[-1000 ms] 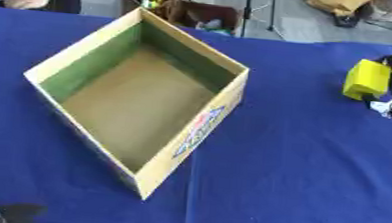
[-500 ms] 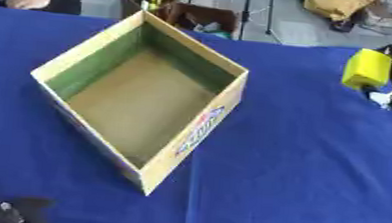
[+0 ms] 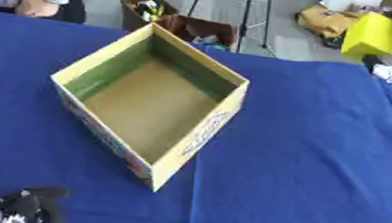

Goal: Pick up objects on the table and place them in the box.

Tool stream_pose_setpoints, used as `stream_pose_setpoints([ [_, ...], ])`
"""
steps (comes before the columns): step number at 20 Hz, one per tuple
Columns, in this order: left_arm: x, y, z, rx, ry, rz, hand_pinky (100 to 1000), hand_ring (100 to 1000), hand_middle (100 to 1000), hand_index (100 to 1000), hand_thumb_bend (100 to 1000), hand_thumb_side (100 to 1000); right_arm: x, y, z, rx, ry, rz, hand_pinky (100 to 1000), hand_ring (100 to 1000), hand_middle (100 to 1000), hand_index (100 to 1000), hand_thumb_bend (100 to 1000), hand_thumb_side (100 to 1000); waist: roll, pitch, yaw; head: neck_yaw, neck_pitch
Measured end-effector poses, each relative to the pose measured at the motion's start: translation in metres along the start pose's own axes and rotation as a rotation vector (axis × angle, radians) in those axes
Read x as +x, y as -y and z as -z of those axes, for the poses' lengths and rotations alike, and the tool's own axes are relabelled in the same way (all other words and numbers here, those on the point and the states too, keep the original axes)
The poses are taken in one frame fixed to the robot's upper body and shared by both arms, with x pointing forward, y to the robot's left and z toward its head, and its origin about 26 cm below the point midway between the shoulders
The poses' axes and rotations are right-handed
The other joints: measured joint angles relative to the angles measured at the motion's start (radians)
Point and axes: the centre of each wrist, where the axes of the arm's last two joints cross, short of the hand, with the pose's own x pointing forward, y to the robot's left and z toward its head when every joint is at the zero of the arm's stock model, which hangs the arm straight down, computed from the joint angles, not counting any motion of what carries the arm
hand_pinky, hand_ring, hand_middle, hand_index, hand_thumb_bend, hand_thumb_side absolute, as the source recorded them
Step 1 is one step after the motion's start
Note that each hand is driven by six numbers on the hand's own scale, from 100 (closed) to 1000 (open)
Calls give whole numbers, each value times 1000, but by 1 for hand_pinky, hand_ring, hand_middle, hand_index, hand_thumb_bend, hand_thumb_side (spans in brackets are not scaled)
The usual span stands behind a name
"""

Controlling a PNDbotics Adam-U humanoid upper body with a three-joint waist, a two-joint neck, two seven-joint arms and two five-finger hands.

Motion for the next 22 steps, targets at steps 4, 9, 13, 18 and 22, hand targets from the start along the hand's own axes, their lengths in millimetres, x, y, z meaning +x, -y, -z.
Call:
stream_pose_setpoints([
  [4,-2,0,-1,0,-14,-16,362,434,440,730,100,1000,31,3,14,-31,91,15,698,702,297,357,100,315,-2,-32,-5,18,36],
  [9,-2,1,-1,-1,-21,-32,362,435,440,730,100,1000,63,-3,32,-21,178,61,701,702,293,356,100,324,-12,-53,1,43,75],
  [13,-2,0,-1,-2,-24,-41,362,435,441,730,100,1000,83,-8,45,-13,232,97,703,700,290,356,100,331,-21,-58,11,46,76],
  [18,-1,0,0,-7,-23,-46,362,435,441,729,100,1000,106,-18,61,6,290,139,709,701,288,356,100,344,-29,-60,27,30,72],
  [22,0,0,2,-9,-22,-47,362,435,441,729,100,1000,123,-30,73,39,329,159,714,701,283,355,100,353,-33,-60,39,12,62],
])
